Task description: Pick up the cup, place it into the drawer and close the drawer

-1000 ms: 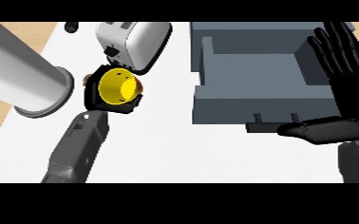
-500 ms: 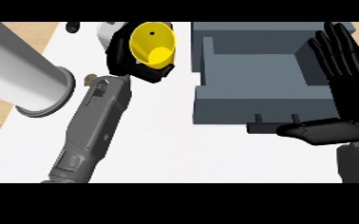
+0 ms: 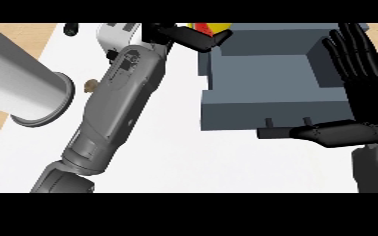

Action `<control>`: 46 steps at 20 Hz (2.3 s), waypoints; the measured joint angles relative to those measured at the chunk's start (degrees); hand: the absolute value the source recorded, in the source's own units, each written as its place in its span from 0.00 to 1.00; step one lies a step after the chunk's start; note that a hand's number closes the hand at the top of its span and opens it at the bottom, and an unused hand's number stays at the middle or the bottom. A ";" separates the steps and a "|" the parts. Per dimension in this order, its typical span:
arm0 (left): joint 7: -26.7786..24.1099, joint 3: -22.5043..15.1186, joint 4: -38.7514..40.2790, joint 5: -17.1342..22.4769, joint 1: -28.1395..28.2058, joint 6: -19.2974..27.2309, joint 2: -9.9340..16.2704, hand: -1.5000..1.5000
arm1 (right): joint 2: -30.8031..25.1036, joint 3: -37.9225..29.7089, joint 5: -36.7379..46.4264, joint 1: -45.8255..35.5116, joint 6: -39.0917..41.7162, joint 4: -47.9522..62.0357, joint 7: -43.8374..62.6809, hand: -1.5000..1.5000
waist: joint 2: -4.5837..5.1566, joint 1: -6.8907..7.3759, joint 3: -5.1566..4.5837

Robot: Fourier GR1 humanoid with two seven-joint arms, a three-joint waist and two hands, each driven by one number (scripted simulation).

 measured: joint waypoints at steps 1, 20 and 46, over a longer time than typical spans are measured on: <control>1.49 -0.84 1.20 0.48 -1.75 1.12 -0.02 1.00 | 0.28 0.29 0.34 -0.45 -0.30 0.49 0.00 0.00 | 0.06 -0.13 0.01; 9.90 -18.34 25.61 8.47 -12.88 4.56 -0.10 0.00 | 0.24 1.82 -1.52 -5.81 2.13 2.69 -0.69 0.00 | 2.16 -7.59 0.11; -6.61 -16.48 20.42 28.22 -9.12 6.80 -0.09 0.00 | -10.20 18.99 2.69 -4.35 24.66 1.87 5.01 0.00 | 1.25 -4.76 0.00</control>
